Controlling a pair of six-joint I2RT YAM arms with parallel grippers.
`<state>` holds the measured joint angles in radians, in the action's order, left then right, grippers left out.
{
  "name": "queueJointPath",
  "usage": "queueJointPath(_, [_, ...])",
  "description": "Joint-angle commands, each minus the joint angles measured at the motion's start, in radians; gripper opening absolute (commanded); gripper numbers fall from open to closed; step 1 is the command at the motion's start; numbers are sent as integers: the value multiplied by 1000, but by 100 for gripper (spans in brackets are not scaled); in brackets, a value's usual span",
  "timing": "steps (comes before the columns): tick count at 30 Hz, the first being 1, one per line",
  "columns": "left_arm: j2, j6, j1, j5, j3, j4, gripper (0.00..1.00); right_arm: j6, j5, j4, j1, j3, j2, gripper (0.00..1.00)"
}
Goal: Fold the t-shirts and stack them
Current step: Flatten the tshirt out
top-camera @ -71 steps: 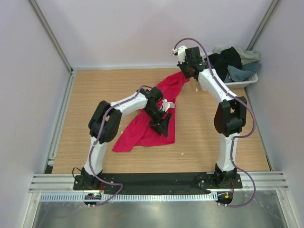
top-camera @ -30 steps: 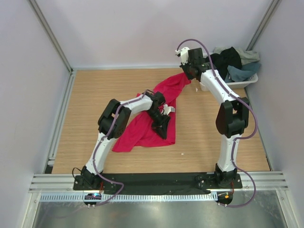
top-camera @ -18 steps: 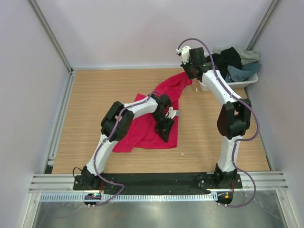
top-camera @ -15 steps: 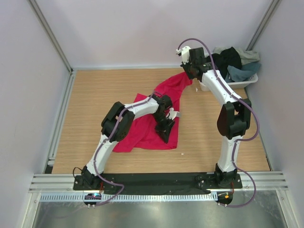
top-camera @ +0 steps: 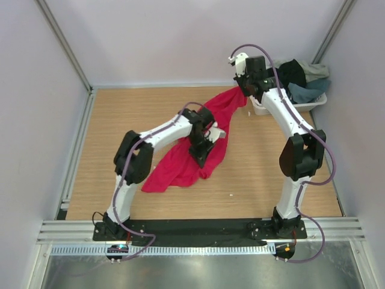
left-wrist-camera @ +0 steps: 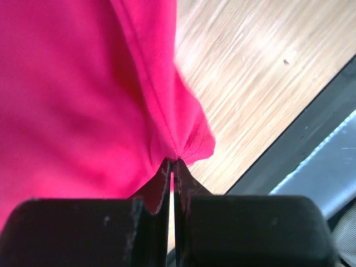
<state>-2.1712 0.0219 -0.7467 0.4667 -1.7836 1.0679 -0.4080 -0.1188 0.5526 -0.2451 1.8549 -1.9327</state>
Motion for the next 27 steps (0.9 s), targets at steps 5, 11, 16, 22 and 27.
queueJointPath(5, [339, 222, 151, -244, -117, 176, 0, 26, -22, -45, 27, 9, 173, 1])
queueJointPath(11, [442, 319, 171, -350, -206, 250, 0, 49, -8, -28, 26, 46, 222, 1])
queueJointPath(16, [523, 406, 176, -537, -322, 293, 0, 60, -1, -26, 26, 99, 311, 1])
queueJointPath(22, [712, 594, 178, -724, -306, 147, 0, 97, 21, -25, 26, 147, 451, 1])
queueJointPath(27, [821, 711, 178, -826, -289, 70, 0, 132, 38, -49, 26, 161, 558, 1])
